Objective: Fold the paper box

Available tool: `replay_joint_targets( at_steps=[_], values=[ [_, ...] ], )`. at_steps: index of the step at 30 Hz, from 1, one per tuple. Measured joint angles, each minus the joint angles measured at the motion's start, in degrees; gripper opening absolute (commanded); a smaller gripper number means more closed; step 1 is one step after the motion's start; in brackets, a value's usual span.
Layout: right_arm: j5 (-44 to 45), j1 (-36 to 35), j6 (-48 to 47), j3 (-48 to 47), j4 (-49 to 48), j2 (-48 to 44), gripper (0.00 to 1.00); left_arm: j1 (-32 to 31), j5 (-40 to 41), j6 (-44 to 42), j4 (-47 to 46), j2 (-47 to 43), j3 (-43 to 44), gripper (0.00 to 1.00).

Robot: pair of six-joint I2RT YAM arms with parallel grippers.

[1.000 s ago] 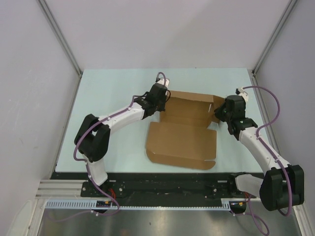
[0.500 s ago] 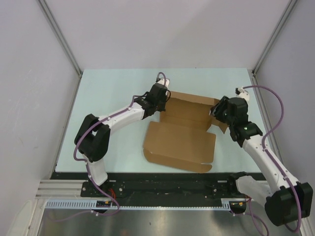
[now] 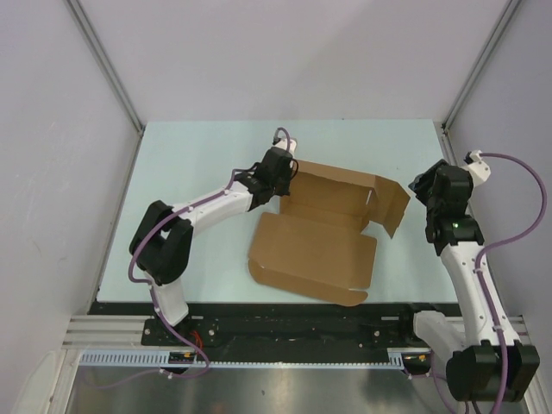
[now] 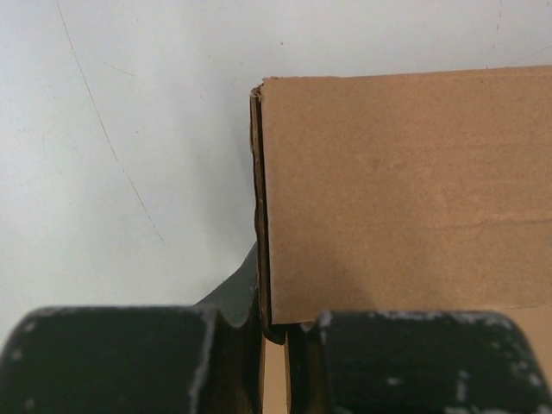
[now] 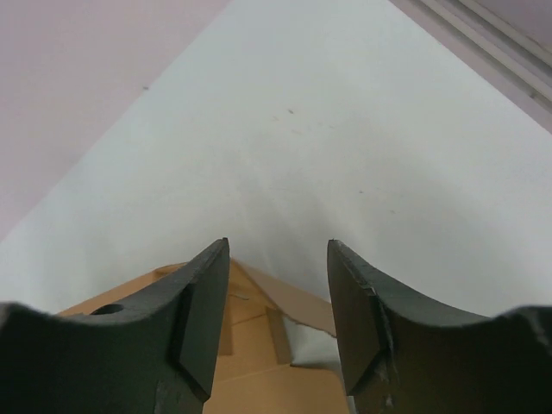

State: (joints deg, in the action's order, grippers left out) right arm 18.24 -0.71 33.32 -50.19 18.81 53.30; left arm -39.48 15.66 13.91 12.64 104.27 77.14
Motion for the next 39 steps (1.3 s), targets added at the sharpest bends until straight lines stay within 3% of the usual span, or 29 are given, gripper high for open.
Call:
replay_joint_targets(
  at_steps=[8,16,23,35,39],
  values=[
    [-6.4,4.7,3.3,0.0,-0.9,13.4,0.48,0.0,0.0,0.0,-1.0,-0.5,-1.0,0.0],
    [-14.5,4.4,4.7,1.3,-2.2,16.8,0.48,0.0,-0.3,0.1,-2.5,-1.2,-2.5,0.0],
    [-17.8,1.6,4.6,6.4,-2.4,13.8,0.48,0.0,-0.4,0.1,-3.6,-1.6,-3.5,0.0],
    [-18.3,-3.2,1.3,14.4,0.2,1.1,0.48,0.0,-0.7,0.2,-4.6,-1.9,-4.3,0.0],
    [-19.1,-3.3,0.0,15.4,2.2,-1.7,0.52,0.2,-1.0,0.2,-5.0,-2.1,-4.7,0.0]
  ],
)
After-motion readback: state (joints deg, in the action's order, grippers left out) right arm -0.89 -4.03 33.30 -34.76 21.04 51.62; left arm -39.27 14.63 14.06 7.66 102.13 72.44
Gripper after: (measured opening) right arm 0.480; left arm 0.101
